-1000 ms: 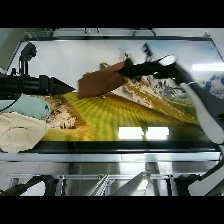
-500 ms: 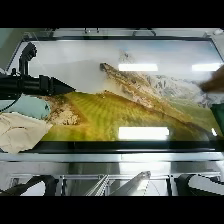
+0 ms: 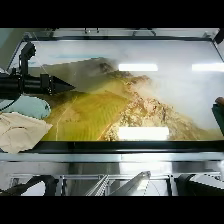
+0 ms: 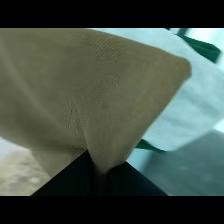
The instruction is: Fold the shirts.
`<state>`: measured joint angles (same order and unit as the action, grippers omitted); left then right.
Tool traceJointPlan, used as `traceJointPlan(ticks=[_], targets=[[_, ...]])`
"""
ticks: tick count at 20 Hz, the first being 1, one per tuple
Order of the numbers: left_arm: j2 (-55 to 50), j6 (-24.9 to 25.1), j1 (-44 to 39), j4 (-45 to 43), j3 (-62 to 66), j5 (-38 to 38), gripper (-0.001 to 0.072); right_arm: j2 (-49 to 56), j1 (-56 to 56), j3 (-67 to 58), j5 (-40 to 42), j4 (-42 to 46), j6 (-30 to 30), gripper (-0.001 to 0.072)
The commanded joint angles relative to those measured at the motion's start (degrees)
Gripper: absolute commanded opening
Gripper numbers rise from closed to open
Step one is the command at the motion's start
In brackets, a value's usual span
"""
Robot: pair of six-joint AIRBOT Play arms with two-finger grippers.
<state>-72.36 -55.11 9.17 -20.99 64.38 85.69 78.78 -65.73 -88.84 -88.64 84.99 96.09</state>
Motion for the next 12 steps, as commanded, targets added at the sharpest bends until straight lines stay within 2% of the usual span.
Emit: traceJointPlan(ticks=[1,7,8,10,11,12], targets=[[0.02,-0.42,-0.02,-0.02,-0.02,0.96,0.0018,0.11,-1.60,7.21,1.40,6.91,-3.67,0.0018],[0.02,-0.39,-0.02,-0.02,-0.02,1.22,0.0018,0.11,-1.62,18.99,5.49,8.85,-5.29,0.0020],[0.02,-0.39,-0.02,-0.04,-0.02,1.36,0.0018,0.17,-1.62,19.85,5.92,9.20,-5.27,0.0072],[0.02,-0.39,-0.02,-0.04,-0.02,1.38,0.0018,0.46,-1.62,19.85,5.92,11.21,-4.37,0.0492],[0.02,-0.39,-0.02,-0.02,-0.02,1.38,0.0018,0.44,-1.60,19.58,5.86,11.74,-4.37,0.0621],[0.02,-0.42,-0.02,0.02,0.00,1.33,0.0018,0.44,-1.53,19.04,5.55,11.34,-4.35,0.0645]])
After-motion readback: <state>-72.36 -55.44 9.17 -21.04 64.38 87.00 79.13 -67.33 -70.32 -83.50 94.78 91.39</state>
